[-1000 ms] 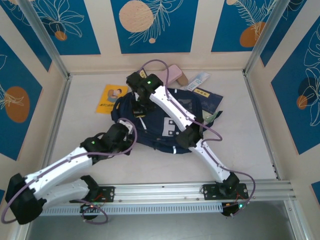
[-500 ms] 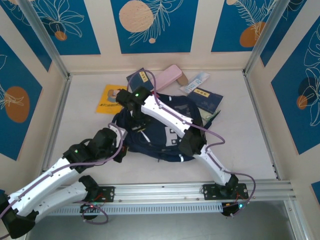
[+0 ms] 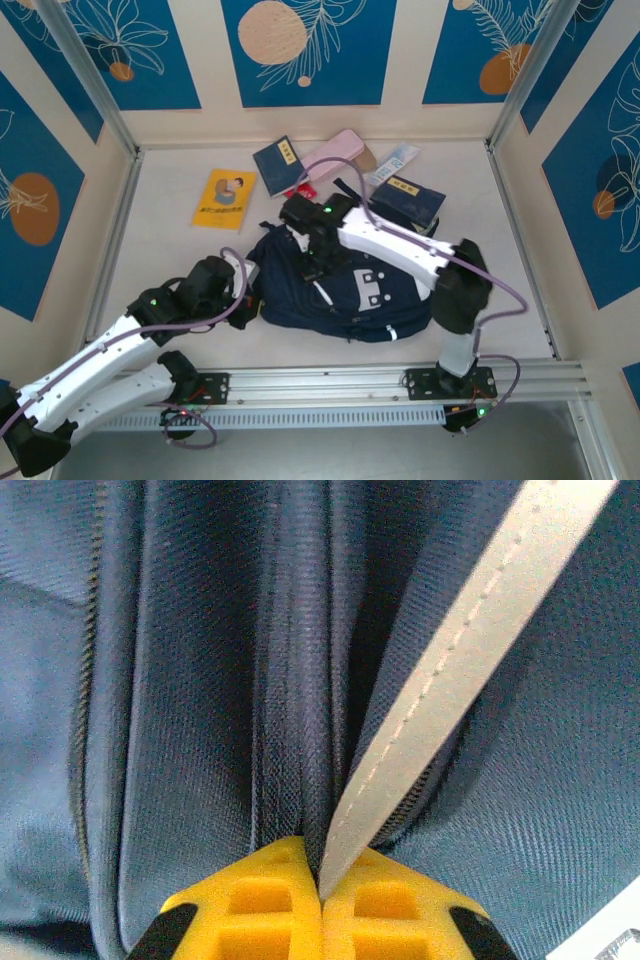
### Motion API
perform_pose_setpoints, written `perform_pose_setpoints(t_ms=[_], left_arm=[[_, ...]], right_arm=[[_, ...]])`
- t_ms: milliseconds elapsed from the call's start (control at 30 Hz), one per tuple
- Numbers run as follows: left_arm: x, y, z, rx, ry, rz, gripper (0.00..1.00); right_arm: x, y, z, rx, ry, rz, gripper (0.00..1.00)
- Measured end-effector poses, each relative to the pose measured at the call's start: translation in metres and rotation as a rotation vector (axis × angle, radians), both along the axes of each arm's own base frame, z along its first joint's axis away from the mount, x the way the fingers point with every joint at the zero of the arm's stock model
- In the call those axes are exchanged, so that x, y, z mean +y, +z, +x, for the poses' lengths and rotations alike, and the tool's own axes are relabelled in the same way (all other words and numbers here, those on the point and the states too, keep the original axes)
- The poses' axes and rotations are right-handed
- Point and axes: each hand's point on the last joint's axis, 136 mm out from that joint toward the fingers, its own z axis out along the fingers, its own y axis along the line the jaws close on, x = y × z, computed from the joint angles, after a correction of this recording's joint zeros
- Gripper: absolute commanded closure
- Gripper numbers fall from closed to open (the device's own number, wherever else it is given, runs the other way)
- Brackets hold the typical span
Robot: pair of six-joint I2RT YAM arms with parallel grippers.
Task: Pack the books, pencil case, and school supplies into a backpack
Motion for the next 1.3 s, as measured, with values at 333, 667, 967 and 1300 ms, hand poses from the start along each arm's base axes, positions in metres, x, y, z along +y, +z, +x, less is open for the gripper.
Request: perform_pose_setpoints(t_ms=[333, 667, 967, 1300], left_arm=[[-0.011, 0.001, -0.005, 0.063, -0.046, -0.004, 1.0], [-0.027, 0.028, -0.007, 0.041, -0.114, -0.089, 1.0], [-0.029, 0.036, -0.006, 0.027, -0.154, -0.062, 1.0], [-0.023, 0.023, -0.011, 0.099, -0.146, -0.009, 1.0]], right_arm=[[-0.016, -0.001, -0.019, -0.245, 0.493, 0.13, 1.0], [-0.027, 0.02, -0.001, -0.564, 0.949, 0.034, 1.0], [-0.031, 0.026, 0.009, -0.673, 1.17, -0.029, 1.0], [-0.053, 0.018, 0.007, -0.684, 1.184, -0.065, 0.62]])
